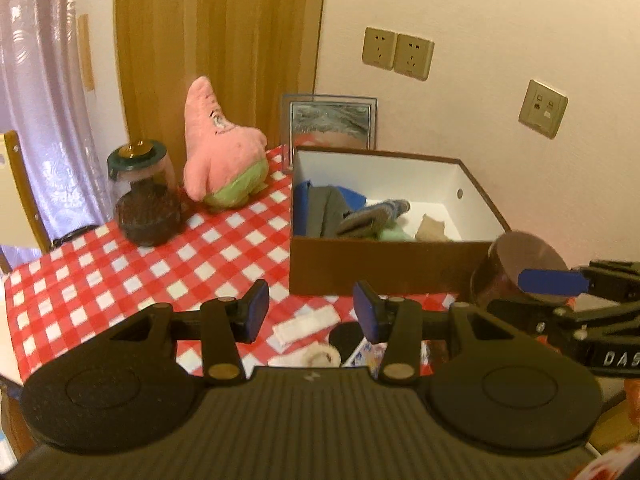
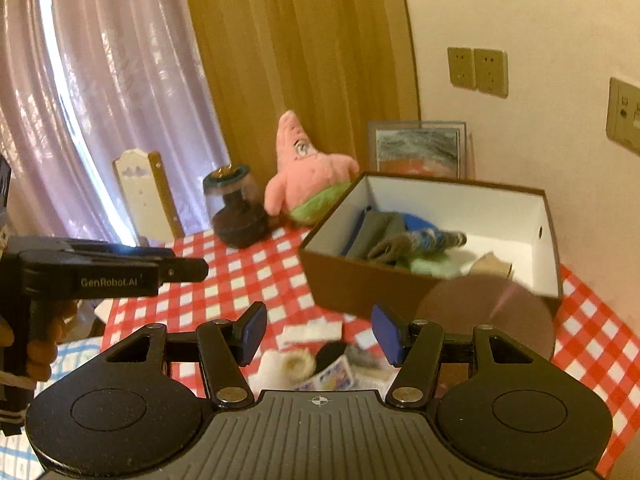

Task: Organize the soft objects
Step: 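Move both tools back toward the remaining items on the table, then grasp the blue printed sticker card with the right tool, then grasp the cream fuzzy ring with the left tool while the right tool holds the card, then carry the cream ring and sticker card over the brown box with both tools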

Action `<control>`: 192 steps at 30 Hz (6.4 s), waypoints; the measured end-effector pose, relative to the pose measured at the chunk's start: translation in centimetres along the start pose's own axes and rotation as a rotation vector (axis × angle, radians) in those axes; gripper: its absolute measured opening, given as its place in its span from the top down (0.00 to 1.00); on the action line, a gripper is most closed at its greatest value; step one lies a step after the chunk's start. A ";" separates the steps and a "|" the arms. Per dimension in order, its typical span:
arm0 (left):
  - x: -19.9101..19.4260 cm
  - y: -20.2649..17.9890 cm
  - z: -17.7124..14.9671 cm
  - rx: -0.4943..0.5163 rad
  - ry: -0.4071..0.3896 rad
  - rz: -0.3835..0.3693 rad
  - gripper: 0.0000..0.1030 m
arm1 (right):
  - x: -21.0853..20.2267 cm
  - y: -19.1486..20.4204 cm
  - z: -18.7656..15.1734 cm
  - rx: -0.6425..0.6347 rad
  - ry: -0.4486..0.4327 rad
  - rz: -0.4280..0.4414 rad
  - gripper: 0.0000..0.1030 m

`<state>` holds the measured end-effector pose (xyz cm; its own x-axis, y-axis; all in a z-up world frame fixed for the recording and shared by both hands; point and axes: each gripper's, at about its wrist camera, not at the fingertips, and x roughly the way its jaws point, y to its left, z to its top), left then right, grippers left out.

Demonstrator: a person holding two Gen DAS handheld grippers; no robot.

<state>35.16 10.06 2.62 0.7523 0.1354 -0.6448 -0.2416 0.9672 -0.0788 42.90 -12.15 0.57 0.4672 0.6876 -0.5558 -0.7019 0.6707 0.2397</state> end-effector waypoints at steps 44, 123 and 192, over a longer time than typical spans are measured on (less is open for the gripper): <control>9.9 1.7 -10.8 -0.005 0.253 0.021 0.59 | 14.1 -3.7 -10.4 0.428 0.226 0.014 0.69; 12.5 3.1 -11.2 -0.037 0.276 -0.005 0.58 | 15.6 -1.2 -9.8 0.073 0.136 0.024 0.99; 1.1 -7.3 -6.3 0.112 0.009 -0.174 0.84 | -7.8 -4.5 -8.6 0.141 -0.067 -0.053 0.99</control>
<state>33.90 1.79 -2.37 0.7709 -0.0376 -0.6359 -0.0379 0.9938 -0.1048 37.83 -22.91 -3.03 0.5396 0.6641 -0.5175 -0.5950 0.7357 0.3236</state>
